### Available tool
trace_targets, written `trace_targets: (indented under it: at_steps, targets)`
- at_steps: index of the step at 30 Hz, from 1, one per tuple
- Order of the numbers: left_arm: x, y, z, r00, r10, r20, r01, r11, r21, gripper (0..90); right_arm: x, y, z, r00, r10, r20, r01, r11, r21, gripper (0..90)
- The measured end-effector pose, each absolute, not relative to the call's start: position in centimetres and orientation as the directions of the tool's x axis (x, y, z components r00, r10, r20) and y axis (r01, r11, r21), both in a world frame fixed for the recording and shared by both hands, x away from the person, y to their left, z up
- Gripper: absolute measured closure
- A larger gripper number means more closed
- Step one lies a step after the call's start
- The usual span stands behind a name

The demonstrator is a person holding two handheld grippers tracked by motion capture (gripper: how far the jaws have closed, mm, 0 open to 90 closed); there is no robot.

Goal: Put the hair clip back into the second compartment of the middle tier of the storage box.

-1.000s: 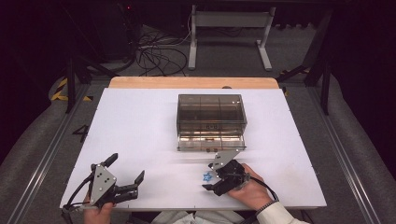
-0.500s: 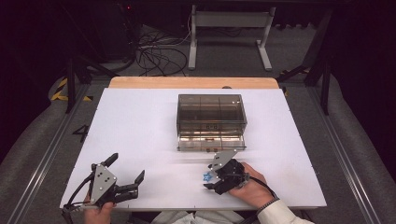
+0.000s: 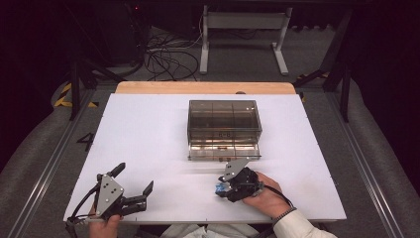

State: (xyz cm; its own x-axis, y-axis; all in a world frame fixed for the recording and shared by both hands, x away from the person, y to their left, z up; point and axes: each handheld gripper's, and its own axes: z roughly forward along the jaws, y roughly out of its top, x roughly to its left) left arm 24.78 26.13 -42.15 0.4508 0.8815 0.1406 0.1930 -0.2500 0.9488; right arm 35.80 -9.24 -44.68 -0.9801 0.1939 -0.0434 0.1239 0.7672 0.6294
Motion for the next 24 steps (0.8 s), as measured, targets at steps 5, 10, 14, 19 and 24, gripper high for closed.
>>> trace_targets:
  at_steps: [5, 10, 14, 19, 24]
  targets:
    - [24.74, 26.11, -42.15, 0.451, 0.881, 0.140, 0.193, -0.250, 0.949, 3.0, 35.85, -9.28, -44.68, -0.982, 0.181, -0.046, 0.113, 0.774, 0.624, 56.3]
    - [24.74, 26.12, -42.13, 0.453, 0.880, 0.142, 0.192, -0.251, 0.949, 3.1, 35.85, -9.28, -44.67, -0.983, 0.178, -0.042, 0.114, 0.774, 0.623, 60.8]
    - [24.73, 26.09, -42.13, 0.453, 0.880, 0.142, 0.191, -0.251, 0.949, 3.0, 35.90, -9.29, -44.68, -0.982, 0.189, -0.027, 0.131, 0.769, 0.626, 61.6]
    - [24.72, 26.13, -42.12, 0.452, 0.881, 0.142, 0.191, -0.251, 0.949, 3.0, 35.92, -9.31, -44.67, -0.982, 0.188, -0.029, 0.130, 0.771, 0.623, 61.7]
    - [24.72, 26.10, -42.12, 0.452, 0.881, 0.142, 0.190, -0.251, 0.949, 3.0, 35.81, -9.27, -44.65, -0.980, 0.198, -0.027, 0.138, 0.768, 0.625, 61.7]
